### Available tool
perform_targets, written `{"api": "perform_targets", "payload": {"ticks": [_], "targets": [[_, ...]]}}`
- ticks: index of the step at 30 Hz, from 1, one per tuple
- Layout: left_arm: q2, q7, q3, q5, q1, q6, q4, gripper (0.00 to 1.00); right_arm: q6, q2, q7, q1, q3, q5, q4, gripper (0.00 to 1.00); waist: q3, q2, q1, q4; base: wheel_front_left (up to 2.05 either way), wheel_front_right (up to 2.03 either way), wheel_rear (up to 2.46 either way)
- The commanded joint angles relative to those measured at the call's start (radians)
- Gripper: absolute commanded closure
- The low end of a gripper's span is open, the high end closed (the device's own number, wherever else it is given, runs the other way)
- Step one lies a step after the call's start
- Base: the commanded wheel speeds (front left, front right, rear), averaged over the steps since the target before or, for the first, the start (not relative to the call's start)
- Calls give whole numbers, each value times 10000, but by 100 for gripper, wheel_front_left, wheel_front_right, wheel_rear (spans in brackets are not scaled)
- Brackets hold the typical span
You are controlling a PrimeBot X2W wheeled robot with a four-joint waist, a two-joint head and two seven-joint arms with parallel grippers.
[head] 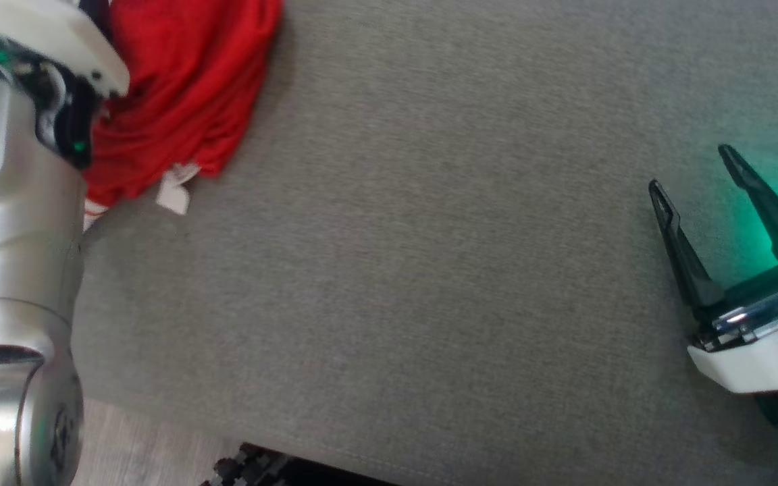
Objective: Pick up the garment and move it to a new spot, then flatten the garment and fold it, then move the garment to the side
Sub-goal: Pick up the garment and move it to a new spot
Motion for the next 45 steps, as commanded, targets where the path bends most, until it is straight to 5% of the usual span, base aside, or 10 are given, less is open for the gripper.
{"api": "perform_targets", "payload": {"ticks": [1,8,9,10,21,32,45], "targets": [[672,153,263,-148,-262,-25,71,0,-9,-239,147,185,93,15,-58,0,366,1,-1,-374,0,0,0],[690,846,56,-384,40,-57,1372,0,-9,-102,261,285,-4,-113,-472,0,642,1,-1,-581,0,0,0],[730,668,-1,-359,40,-59,1376,82,-9,-77,258,282,-17,-117,-466,0,642,1,-1,-594,0,0,0],[772,438,-67,-326,7,-61,1345,100,-9,-52,250,278,-25,-122,-446,0,623,1,-1,-597,0,0,0],[1713,-2823,-1269,955,-1432,54,631,100,-9,855,-234,31,713,42,737,0,-1527,1,-1,-1130,0,0,0],[1561,-3309,-2968,1764,-2502,-61,-173,100,-9,2484,-309,260,741,340,1298,0,-4370,1,-1,-2783,0,0,0],[841,-3156,-5307,123,-2703,-67,-1542,100,-9,3209,-311,1216,336,407,1147,0,-6042,1,-1,-4972,0,0,0]]}}
